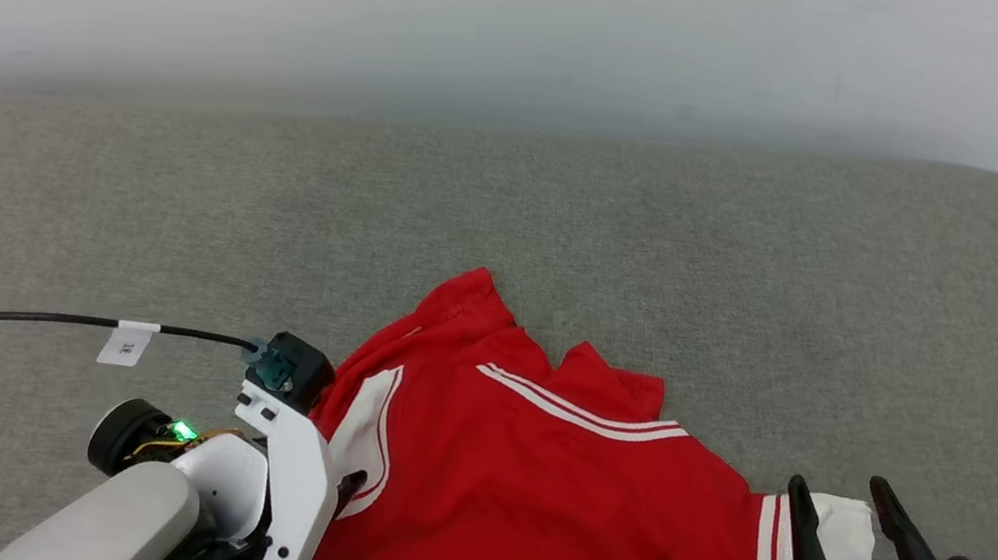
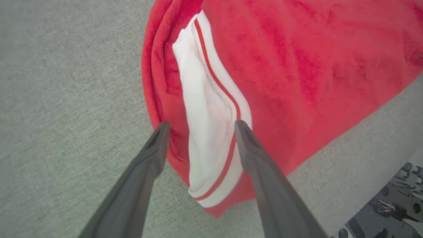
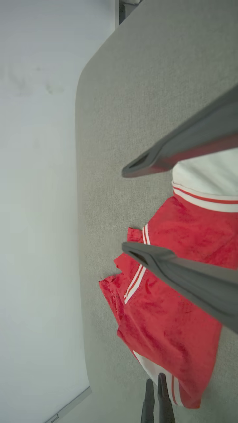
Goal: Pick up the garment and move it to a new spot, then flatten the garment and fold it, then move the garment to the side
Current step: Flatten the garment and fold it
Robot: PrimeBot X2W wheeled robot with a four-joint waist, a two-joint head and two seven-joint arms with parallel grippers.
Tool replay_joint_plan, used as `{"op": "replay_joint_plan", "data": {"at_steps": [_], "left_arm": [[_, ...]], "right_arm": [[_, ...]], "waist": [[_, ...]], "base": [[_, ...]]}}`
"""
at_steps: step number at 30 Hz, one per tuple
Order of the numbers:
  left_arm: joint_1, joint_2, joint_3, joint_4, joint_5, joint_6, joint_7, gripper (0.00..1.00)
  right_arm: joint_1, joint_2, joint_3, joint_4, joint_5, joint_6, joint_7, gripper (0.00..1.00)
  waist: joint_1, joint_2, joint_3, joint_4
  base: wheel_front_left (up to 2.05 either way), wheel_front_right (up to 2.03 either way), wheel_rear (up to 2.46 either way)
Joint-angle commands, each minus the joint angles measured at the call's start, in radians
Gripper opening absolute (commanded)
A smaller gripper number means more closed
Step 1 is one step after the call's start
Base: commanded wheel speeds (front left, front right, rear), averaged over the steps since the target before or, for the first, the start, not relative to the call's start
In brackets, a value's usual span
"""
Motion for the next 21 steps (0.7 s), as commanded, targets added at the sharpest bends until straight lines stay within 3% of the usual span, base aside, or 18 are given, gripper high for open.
{"op": "replay_joint_plan", "data": {"at_steps": [1,3,4,5,10,14,21], "left_arm": [[-0.016,0.003,0.000,0.007,-0.009,-0.001,0.008,0.98],[-0.024,0.008,-0.002,0.023,-0.018,-0.010,0.030,0.48],[-0.030,0.008,-0.002,0.028,-0.022,-0.015,0.034,0.35],[-0.035,0.007,0.000,0.033,-0.021,-0.015,0.032,0.00],[-0.051,0.006,0.006,0.035,-0.009,-0.014,-0.002,0.00],[-0.060,0.017,0.033,-0.001,0.016,0.012,-0.071,0.00],[0.036,0.052,0.129,-0.110,0.021,0.135,-0.212,0.00]], "right_arm": [[-0.020,0.002,0.000,0.001,0.002,-0.001,-0.010,1.00],[-0.027,0.003,0.003,0.009,0.007,-0.001,-0.015,1.00],[-0.032,0.003,0.004,0.010,0.008,-0.001,-0.021,1.00],[-0.036,0.003,0.005,0.014,0.010,-0.001,-0.023,1.00],[-0.047,0.003,-0.004,0.028,0.017,-0.001,-0.040,1.00],[-0.047,0.003,-0.025,0.037,0.014,-0.001,-0.046,1.00],[-0.037,0.003,-0.041,0.044,0.017,-0.001,-0.037,1.00]], "waist": [[0.0001,-0.0001,0.029,-0.025],[0.0001,-0.0001,0.043,-0.034],[0.0001,-0.0001,0.048,-0.036],[0.0001,-0.0001,0.051,-0.038],[0.0001,-0.0001,0.056,-0.031],[0.0001,-0.0001,0.045,-0.003],[0.0001,-0.0001,0.014,0.070]], "base": [[0.00,0.00,0.00],[0.00,0.00,0.00],[0.00,0.00,0.00],[0.00,0.00,0.00],[0.00,0.00,0.00],[0.00,0.00,0.00],[0.00,0.00,0.00]]}}
